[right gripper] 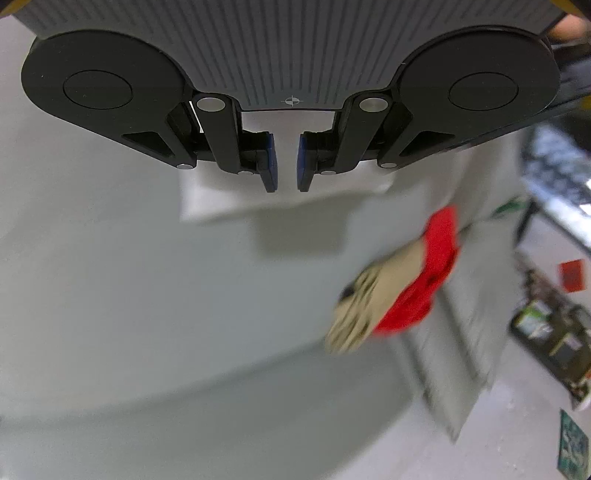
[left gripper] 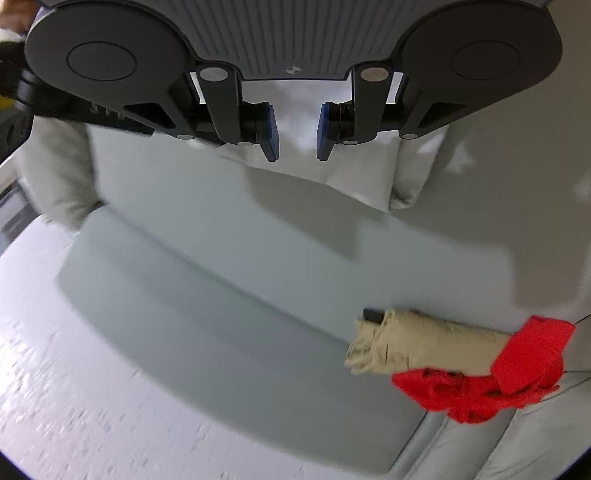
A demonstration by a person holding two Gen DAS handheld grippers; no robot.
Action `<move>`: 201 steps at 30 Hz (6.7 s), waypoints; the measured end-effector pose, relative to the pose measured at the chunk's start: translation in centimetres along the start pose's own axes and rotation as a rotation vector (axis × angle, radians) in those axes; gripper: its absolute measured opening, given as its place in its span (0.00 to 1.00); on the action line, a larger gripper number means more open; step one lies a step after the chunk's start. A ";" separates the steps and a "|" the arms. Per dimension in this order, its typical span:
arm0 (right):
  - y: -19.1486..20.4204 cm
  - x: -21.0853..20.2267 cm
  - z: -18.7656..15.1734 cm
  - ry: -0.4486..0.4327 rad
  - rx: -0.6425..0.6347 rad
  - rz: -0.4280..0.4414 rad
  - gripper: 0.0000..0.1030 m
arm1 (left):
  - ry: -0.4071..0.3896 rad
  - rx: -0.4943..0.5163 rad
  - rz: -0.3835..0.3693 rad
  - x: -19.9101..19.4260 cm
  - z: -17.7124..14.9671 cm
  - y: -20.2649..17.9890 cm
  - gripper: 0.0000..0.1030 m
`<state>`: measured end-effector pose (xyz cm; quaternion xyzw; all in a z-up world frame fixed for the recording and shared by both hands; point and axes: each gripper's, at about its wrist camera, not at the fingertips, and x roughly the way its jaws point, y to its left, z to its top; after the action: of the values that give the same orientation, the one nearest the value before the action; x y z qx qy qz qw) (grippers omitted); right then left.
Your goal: Fold clothes
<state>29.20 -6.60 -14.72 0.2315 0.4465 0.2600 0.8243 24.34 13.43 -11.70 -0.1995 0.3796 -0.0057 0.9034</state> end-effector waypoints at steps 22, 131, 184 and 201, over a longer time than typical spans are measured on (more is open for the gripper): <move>-0.5 0.7 -0.5 -0.013 0.051 -0.047 0.12 | -0.041 0.018 0.055 1.2 0.6 0.4 0.24; -4.8 -10.2 -8.2 0.080 0.386 0.092 0.56 | 0.314 -0.219 -0.318 -3.4 -0.8 7.5 0.66; -10.8 -40.9 -14.8 -0.652 0.165 -0.504 0.04 | 0.062 0.474 -0.521 -9.0 -17.5 -30.3 0.09; -15.7 -44.7 -11.8 -0.648 0.159 -0.737 0.27 | 0.083 0.498 -0.408 -6.8 -16.7 -30.8 0.16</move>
<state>1.79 -45.11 -2.68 0.1894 0.2378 -0.1688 0.9376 12.34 -19.80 -6.40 -0.0441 0.3551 -0.2875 0.8884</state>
